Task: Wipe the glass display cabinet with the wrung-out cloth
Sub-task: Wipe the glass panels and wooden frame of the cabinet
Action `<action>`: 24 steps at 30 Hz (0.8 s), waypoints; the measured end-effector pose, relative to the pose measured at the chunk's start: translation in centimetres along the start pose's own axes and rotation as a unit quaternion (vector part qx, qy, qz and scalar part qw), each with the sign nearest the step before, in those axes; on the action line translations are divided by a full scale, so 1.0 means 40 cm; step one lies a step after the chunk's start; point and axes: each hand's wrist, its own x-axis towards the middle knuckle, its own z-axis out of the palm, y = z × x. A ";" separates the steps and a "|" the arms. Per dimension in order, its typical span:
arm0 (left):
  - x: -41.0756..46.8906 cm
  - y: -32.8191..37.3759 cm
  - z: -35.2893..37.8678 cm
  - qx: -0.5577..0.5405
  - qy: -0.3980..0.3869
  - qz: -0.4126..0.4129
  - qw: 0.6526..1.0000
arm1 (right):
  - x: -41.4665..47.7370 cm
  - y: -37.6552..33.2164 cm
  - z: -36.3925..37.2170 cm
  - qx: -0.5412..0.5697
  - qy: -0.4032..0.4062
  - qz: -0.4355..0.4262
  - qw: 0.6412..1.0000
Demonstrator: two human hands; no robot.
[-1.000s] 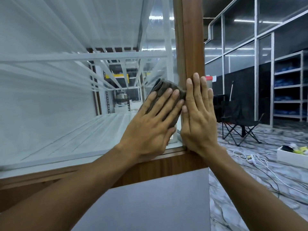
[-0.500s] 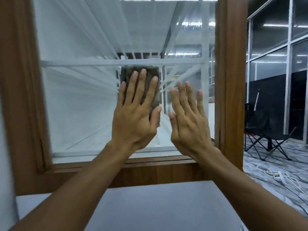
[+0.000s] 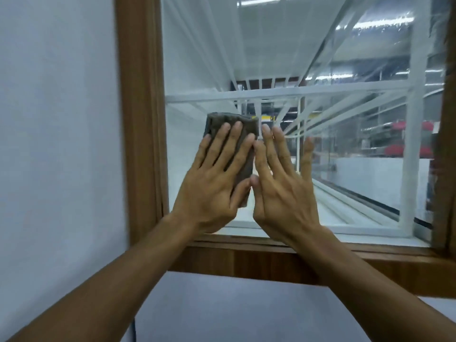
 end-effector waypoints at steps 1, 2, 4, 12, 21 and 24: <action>-0.012 -0.040 -0.010 0.009 0.004 -0.013 1.000 | 0.005 -0.018 0.010 -0.008 -0.009 -0.004 1.000; -0.022 -0.071 -0.019 0.010 0.011 -0.047 0.999 | 0.008 -0.031 0.019 -0.021 -0.018 -0.007 1.000; -0.035 -0.093 -0.027 0.011 0.021 -0.115 0.993 | 0.010 -0.044 0.025 -0.036 -0.026 -0.001 0.999; -0.140 -0.012 -0.011 -0.023 -0.017 -0.173 0.984 | -0.055 -0.001 -0.003 -0.026 -0.047 -0.041 0.998; -0.134 0.085 0.006 -0.020 -0.052 -0.088 0.995 | -0.155 0.068 -0.056 -0.015 -0.048 0.019 0.999; -0.120 0.090 0.013 -0.043 -0.031 -0.074 0.996 | -0.163 0.087 -0.069 -0.030 -0.056 0.018 0.998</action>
